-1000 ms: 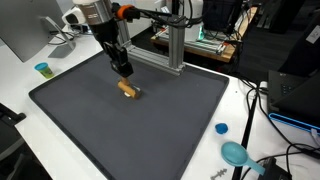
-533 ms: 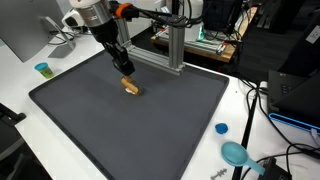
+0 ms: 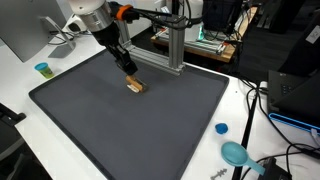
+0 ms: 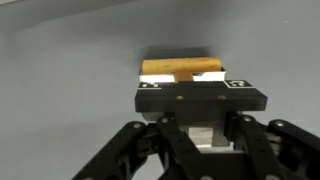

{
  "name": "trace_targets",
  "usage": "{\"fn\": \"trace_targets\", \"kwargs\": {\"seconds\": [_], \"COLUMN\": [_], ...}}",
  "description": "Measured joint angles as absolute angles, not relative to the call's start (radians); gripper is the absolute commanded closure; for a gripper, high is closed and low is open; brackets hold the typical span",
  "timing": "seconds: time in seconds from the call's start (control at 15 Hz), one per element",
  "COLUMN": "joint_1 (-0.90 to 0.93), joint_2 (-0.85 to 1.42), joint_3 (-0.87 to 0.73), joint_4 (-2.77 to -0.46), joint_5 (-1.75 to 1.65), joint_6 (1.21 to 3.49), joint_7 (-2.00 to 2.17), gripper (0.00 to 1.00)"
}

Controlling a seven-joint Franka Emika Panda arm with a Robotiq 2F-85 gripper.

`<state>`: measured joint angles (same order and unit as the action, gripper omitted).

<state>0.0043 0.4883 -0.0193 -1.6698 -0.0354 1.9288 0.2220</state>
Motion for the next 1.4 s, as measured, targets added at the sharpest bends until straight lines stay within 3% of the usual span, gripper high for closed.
{"fn": "trace_targets", "kwargs": {"seconds": [1.4], "joint_1": [-0.02], "joint_2": [0.491], "joint_3": [-0.019], "joint_4": [-1.667], "joint_5": [0.017], "joint_6": [2.01], "joint_7": [0.131], "gripper": [0.78]}}
